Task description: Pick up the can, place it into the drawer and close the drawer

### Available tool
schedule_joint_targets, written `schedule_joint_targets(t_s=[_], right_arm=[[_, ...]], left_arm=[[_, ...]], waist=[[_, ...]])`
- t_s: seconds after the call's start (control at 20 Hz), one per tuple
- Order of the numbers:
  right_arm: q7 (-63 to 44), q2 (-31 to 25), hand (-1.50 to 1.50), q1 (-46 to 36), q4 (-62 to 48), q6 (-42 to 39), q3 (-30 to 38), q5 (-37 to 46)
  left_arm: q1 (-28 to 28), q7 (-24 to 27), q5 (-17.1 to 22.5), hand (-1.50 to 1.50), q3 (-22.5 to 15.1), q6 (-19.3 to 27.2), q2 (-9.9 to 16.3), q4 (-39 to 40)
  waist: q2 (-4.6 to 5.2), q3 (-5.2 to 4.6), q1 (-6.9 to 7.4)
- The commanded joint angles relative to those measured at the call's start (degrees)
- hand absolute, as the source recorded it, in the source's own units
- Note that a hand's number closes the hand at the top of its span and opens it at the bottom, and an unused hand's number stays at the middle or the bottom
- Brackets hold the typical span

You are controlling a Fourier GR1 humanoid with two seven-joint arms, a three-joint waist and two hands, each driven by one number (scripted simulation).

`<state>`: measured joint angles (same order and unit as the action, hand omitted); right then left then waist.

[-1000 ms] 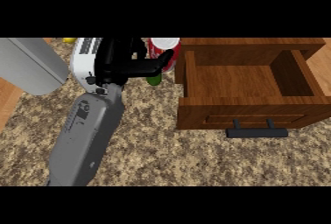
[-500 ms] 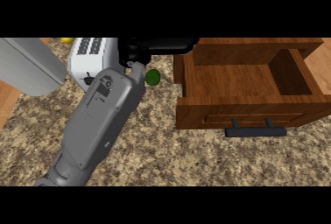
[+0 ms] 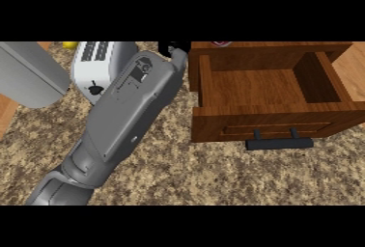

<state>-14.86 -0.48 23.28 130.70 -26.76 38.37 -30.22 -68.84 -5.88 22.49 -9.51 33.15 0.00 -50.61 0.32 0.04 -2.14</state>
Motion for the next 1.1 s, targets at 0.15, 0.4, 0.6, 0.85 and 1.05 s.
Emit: schedule_joint_targets(t_s=[0.15,0.4,0.6,0.85,1.05], right_arm=[[1.3,0.1,-1.5,0.4,-1.6,-1.1,0.3,0.2],[-5.1,-2.4,-1.5,-3.1,3.0,4.0,-1.1,-1.2],[-1.2,-1.3,-1.5,-2.7,0.0,0.9,-0.3,-0.3],[-2.1,-0.4,-1.5,0.1,1.9,-0.3,0.4,-3.2],[-1.9,-0.8,-1.5,0.7,1.5,-1.0,1.7,-4.4]], left_arm=[[-6.5,3.4,6.9,1.5,-2.8,1.5,0.0,8.5],[-9.2,6.4,13.2,1.5,-7.4,4.2,0.0,13.0],[-10.0,8.7,16.2,1.5,-9.3,3.4,0.0,17.3],[-10.5,10.5,19.9,1.5,-13.3,4.5,0.0,19.7],[-13.5,7.0,23.1,1.5,-16.9,8.1,0.0,20.3]], waist=[[0.0,0.01,-0.26],[0.35,0.0,-1.49],[0.41,0.06,-1.7],[0.48,0.06,-2.62],[0.3,0.08,-2.82]])
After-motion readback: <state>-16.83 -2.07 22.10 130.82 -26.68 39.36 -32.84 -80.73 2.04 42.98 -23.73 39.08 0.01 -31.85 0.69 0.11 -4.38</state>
